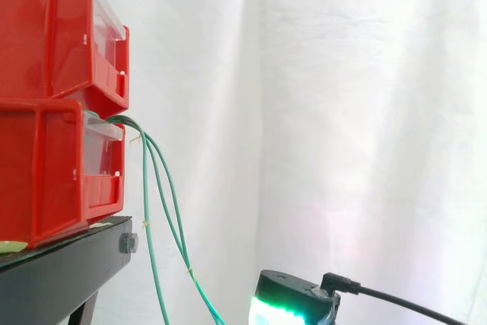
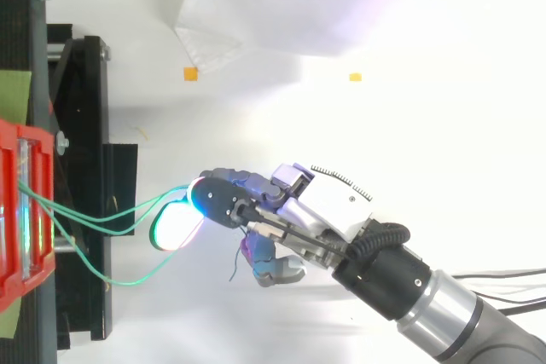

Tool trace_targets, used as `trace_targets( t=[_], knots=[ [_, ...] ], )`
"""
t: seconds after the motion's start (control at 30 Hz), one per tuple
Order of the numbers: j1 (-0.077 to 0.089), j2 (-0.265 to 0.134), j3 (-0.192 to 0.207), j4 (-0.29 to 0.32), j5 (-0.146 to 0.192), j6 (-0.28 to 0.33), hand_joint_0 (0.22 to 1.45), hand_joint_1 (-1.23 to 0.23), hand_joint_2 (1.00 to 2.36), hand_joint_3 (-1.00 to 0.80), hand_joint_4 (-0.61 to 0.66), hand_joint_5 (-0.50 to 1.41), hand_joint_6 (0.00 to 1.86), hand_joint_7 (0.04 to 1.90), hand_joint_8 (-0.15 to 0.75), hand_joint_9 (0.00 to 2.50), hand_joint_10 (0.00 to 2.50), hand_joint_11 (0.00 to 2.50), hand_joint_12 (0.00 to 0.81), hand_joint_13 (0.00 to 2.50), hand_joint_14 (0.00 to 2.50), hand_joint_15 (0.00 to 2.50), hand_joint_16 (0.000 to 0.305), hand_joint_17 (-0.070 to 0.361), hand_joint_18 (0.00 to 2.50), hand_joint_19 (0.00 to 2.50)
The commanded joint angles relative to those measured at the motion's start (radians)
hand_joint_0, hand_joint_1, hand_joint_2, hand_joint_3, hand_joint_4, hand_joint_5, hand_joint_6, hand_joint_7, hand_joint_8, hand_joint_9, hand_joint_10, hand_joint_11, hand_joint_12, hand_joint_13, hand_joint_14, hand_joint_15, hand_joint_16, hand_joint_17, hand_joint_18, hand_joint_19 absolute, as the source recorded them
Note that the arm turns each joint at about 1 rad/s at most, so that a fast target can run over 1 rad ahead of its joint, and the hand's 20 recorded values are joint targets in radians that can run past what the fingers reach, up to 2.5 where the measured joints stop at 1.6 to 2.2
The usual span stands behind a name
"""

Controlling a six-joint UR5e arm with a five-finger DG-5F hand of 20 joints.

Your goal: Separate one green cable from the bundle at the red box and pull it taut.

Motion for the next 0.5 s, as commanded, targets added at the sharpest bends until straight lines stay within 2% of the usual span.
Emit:
trace_targets(
  t=[0.0,0.07,0.17,0.23,0.3,0.33,0.47],
  knots=[
    [0.000,0.000,0.006,0.000,0.004,0.004,0.50,-0.28,1.00,-0.50,0.29,0.09,0.51,1.20,0.237,2.42,0.02,2.01,0.369,1.75,0.80,1.55,0.060,0.135,1.55,1.23],
    [-0.002,0.002,0.012,-0.002,0.007,0.023,0.50,-0.27,1.00,-0.50,0.28,0.09,0.51,1.21,0.229,2.43,0.02,2.00,0.372,1.76,0.80,1.54,0.061,0.137,1.55,1.22],
    [-0.003,0.006,0.019,-0.005,0.004,0.087,0.50,-0.27,1.00,-0.50,0.26,0.10,0.51,1.24,0.214,2.45,0.02,2.00,0.370,1.78,0.78,1.55,0.060,0.135,1.56,1.20],
    [-0.003,0.006,0.019,-0.025,0.002,0.171,0.50,-0.28,1.00,-0.50,0.24,0.10,0.50,1.26,0.203,2.47,0.03,1.98,0.372,1.79,0.77,1.56,0.061,0.137,1.57,1.20],
    [-0.003,0.005,0.019,-0.049,0.000,0.221,0.50,-0.32,1.00,-0.50,0.24,0.10,0.50,1.27,0.205,2.48,0.03,1.95,0.373,1.80,0.76,1.55,0.061,0.137,1.57,1.18],
    [-0.003,0.006,0.021,-0.054,-0.001,0.225,0.51,-0.38,1.00,-0.50,0.23,0.10,0.50,1.28,0.192,2.48,0.03,1.95,0.368,1.80,0.75,1.57,0.059,0.133,1.57,1.21],
    [-0.002,0.005,0.026,-0.074,-0.010,0.225,0.53,-0.48,1.00,-0.50,0.21,0.11,0.50,1.31,0.181,2.49,0.03,1.95,0.364,1.82,0.72,1.59,0.056,0.127,1.59,1.28]
  ],
)
